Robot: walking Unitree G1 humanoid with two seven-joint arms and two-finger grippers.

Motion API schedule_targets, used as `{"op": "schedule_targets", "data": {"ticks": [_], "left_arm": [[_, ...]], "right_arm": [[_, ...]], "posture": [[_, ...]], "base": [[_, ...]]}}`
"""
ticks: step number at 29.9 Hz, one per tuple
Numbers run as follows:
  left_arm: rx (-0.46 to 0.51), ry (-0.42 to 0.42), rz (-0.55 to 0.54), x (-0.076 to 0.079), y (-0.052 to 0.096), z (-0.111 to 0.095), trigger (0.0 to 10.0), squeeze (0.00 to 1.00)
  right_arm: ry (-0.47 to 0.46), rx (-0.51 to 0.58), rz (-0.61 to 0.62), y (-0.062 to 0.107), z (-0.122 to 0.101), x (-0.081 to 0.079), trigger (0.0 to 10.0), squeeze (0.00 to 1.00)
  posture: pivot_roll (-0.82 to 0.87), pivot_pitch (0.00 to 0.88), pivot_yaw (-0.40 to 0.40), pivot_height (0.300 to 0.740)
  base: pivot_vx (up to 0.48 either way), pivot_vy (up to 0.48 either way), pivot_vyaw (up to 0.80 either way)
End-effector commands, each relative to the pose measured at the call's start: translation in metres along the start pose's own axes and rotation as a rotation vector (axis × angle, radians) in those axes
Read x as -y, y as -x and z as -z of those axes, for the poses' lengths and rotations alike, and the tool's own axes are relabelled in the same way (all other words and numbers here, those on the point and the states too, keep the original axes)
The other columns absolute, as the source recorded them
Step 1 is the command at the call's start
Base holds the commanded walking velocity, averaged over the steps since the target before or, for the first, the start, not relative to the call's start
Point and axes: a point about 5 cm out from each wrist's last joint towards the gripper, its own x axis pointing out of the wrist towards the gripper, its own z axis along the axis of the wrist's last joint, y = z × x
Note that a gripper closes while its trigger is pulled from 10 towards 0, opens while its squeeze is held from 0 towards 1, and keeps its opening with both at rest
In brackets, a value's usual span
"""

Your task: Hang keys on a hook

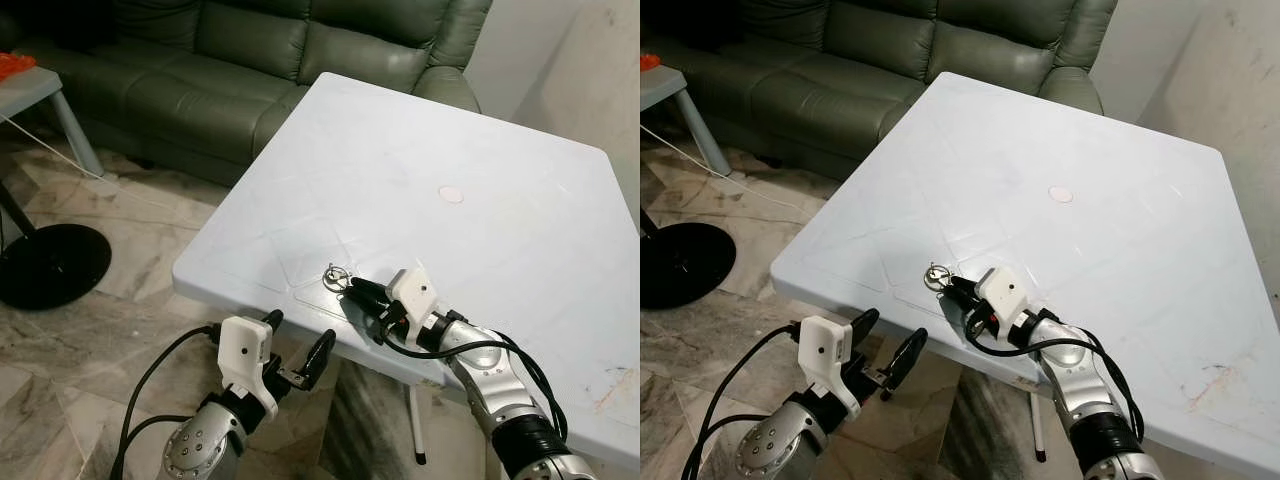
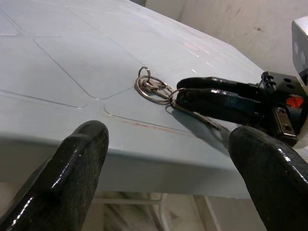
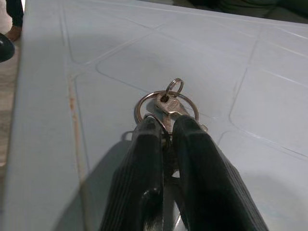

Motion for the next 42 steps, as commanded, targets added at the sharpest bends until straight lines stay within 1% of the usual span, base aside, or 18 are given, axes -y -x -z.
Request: {"op": "schedule_targets", "data": {"ticks": [1,2,3,4,5,18,22,25,26,27,28,30,32,33,35,37,39,42], "left_arm": [[0.004,0.000,0.011,0.004,0.000,-0.002,10.0,0.00],[0.004,0.000,0.011,0.004,0.000,-0.002,10.0,0.00],[0.005,0.000,0.011,0.004,0.000,-0.002,10.0,0.00],[0.004,0.000,0.011,0.004,0.000,-0.002,10.0,0.00],[0.004,0.001,0.010,0.004,0.000,-0.002,10.0,0.00],[0.002,0.000,0.005,0.003,0.001,-0.003,10.0,0.00],[0.002,0.002,0.005,0.002,0.000,-0.003,10.0,0.00],[0.002,0.004,0.002,0.002,0.000,-0.003,10.0,0.00],[0.005,0.007,-0.003,0.001,-0.001,-0.003,10.0,0.00],[0.009,0.013,-0.009,0.000,-0.002,-0.004,10.0,0.00],[0.009,0.013,-0.009,0.000,-0.002,-0.004,10.0,0.00],[0.015,0.014,-0.016,-0.002,-0.005,-0.005,10.0,0.00],[0.020,0.013,-0.029,-0.004,-0.007,-0.005,10.0,0.00],[0.020,0.013,-0.029,-0.004,-0.007,-0.005,10.0,0.00],[0.033,0.018,-0.059,-0.010,-0.012,-0.007,10.0,0.00],[0.048,0.018,-0.085,-0.016,-0.017,-0.010,10.0,0.00],[0.051,0.019,-0.117,-0.022,-0.021,-0.011,10.0,0.00],[0.076,0.013,-0.179,-0.039,-0.031,-0.019,10.0,0.00]], "right_arm": [[0.005,-0.005,0.014,0.006,0.002,0.006,10.0,0.00],[0.004,-0.001,0.012,0.007,0.002,0.006,8.1,0.00],[0.004,0.002,0.011,0.007,0.002,0.006,8.1,0.00],[0.002,0.003,0.012,0.007,0.001,0.007,3.9,0.00],[0.003,0.018,0.004,0.007,0.000,0.007,0.0,0.00],[-0.003,0.023,0.003,0.009,0.001,0.008,0.0,0.00],[-0.057,0.044,0.040,0.010,0.000,0.012,0.0,0.00],[-0.119,0.082,0.102,0.009,-0.004,0.018,0.0,0.00],[-0.196,0.120,0.133,0.008,-0.008,0.022,0.0,0.00],[-0.223,0.145,0.182,0.007,-0.011,0.026,0.0,0.00],[-0.223,0.145,0.182,0.007,-0.011,0.026,0.0,0.00],[-0.285,0.186,0.228,0.006,-0.015,0.029,0.0,0.00],[-0.343,0.230,0.314,0.006,-0.018,0.034,0.0,0.00],[-0.343,0.230,0.314,0.006,-0.018,0.034,0.0,0.00],[-0.419,0.285,0.412,0.009,-0.023,0.041,0.0,0.00],[-0.437,0.313,0.463,0.013,-0.026,0.045,0.0,0.00],[-0.427,0.325,0.492,0.015,-0.029,0.047,0.0,0.00],[-0.381,0.350,0.570,0.024,-0.036,0.053,0.0,0.00]], "posture": [[0.09,0.154,-0.138,0.740],[0.09,0.154,-0.138,0.740],[0.09,0.154,-0.138,0.740],[0.09,0.154,-0.138,0.740],[0.09,0.153,-0.137,0.740],[0.09,0.156,-0.134,0.740],[0.09,0.154,-0.134,0.740],[0.09,0.144,-0.135,0.740],[0.09,0.144,-0.135,0.740],[0.09,0.138,-0.134,0.740],[0.09,0.138,-0.134,0.740],[0.09,0.130,-0.134,0.740],[0.09,0.124,-0.134,0.740],[0.09,0.124,-0.134,0.740],[0.09,0.118,-0.133,0.740],[0.09,0.109,-0.132,0.740],[0.09,0.102,-0.131,0.740],[0.08,0.089,-0.128,0.740]], "base": [[0.000,0.000,0.00],[0.000,0.000,0.00],[0.000,0.000,0.00],[0.000,0.000,0.00],[0.000,0.000,0.00],[0.000,0.000,0.00],[0.000,0.000,0.00],[0.000,0.000,0.00],[0.000,0.000,0.00],[0.000,0.000,0.00],[0.000,0.000,0.00],[0.000,0.000,0.00],[0.000,0.000,0.00],[0.000,0.000,0.00],[0.000,0.000,0.00],[0.000,0.000,0.00],[0.000,0.000,0.00],[0.000,0.000,0.00]]}}
